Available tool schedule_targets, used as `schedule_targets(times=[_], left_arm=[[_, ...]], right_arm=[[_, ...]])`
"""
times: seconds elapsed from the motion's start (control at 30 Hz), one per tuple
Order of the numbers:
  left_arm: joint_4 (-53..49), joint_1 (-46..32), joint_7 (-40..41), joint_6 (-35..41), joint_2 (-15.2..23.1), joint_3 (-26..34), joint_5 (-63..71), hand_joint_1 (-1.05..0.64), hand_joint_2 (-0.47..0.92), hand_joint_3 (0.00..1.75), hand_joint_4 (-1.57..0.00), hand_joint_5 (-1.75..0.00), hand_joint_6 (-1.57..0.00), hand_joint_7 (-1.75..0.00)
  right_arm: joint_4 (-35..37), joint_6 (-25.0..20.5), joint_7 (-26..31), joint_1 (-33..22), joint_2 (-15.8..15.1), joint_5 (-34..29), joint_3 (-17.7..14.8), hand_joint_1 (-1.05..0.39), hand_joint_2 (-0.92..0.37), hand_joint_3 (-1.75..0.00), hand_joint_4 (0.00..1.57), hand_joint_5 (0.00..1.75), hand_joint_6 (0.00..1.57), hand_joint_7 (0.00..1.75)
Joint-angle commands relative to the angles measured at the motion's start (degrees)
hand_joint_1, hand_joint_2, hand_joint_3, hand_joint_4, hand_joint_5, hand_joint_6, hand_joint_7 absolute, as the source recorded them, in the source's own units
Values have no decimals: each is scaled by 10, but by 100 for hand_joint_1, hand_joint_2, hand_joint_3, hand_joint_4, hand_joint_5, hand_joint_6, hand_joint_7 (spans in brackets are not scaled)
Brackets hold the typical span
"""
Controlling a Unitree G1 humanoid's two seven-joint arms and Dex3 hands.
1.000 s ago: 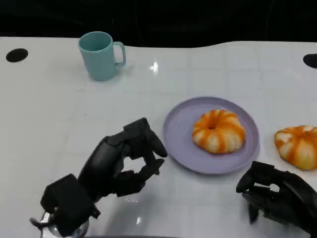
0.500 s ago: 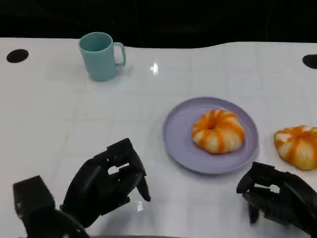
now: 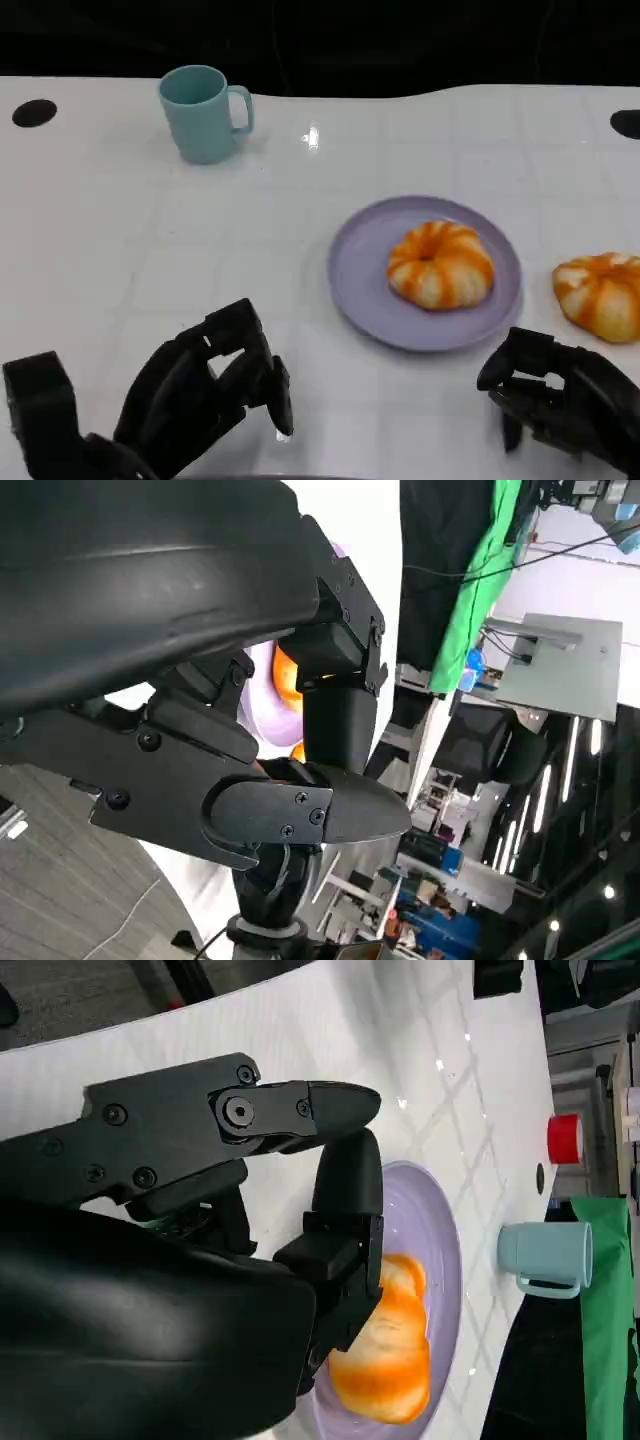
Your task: Grasp the bread from the table and place it into the plate.
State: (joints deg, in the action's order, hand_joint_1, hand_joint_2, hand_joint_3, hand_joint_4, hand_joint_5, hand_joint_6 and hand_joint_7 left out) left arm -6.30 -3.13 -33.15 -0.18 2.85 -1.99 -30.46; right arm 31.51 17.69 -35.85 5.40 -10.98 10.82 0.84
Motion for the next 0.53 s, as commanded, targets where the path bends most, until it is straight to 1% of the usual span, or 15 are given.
schedule_targets(times=[0.03, 0.17, 0.33, 0.53], left_arm=[[-10, -3, -17, 18, 1, 13, -6, -78, 92, 32, -86, -175, -66, -175], [-17, 1, -32, 25, -3, 18, -8, -78, 92, 30, -85, -175, -67, -174], [-16, 3, -29, 40, -3, 19, -1, -80, 92, 28, -86, -175, -68, -174], [-21, 6, -27, 36, -7, 20, 9, -80, 92, 26, -86, -175, -69, -175]], right_arm=[[-6, -28, 8, -22, -12, -17, 5, -52, -92, -28, 64, 175, 65, 139], [-8, -29, 9, -23, -13, -16, 5, -52, -92, -28, 64, 175, 65, 139], [-1, -20, 9, -20, -12, -17, 4, -52, -92, -29, 63, 175, 65, 138], [10, -16, 10, -12, -15, -22, 5, -51, -92, -28, 64, 175, 64, 138]])
